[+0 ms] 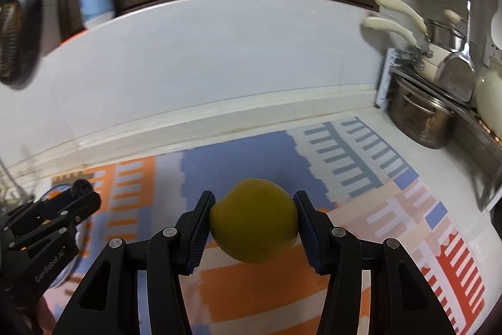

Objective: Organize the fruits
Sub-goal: 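Carry the plum and lemon over the plate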

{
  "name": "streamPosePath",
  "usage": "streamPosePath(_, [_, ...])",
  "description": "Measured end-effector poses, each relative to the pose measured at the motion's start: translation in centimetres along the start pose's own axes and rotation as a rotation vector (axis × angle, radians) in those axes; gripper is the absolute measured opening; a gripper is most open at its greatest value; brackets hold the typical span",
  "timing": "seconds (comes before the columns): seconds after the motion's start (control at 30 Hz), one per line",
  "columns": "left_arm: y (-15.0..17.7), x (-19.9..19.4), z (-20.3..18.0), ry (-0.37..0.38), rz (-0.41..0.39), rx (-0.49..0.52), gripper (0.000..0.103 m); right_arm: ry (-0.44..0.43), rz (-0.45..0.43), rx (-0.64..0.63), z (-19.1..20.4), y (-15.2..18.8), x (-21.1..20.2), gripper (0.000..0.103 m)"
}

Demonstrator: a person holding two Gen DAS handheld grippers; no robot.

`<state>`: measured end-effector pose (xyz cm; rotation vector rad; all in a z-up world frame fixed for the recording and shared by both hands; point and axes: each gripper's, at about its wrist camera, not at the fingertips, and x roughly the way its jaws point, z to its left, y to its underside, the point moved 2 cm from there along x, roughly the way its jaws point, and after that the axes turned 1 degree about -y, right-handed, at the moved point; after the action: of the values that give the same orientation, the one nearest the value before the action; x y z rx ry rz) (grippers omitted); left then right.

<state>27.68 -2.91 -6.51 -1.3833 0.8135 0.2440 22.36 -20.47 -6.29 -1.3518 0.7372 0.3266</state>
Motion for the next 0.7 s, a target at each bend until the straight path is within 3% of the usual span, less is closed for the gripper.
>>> streamPosePath(0.7, [4.4,-8.3,5.4,-0.099,-0.040,-0.126,0.029,-0.186,-0.045,-0.153,7.8,1.9,-5.5,0.052])
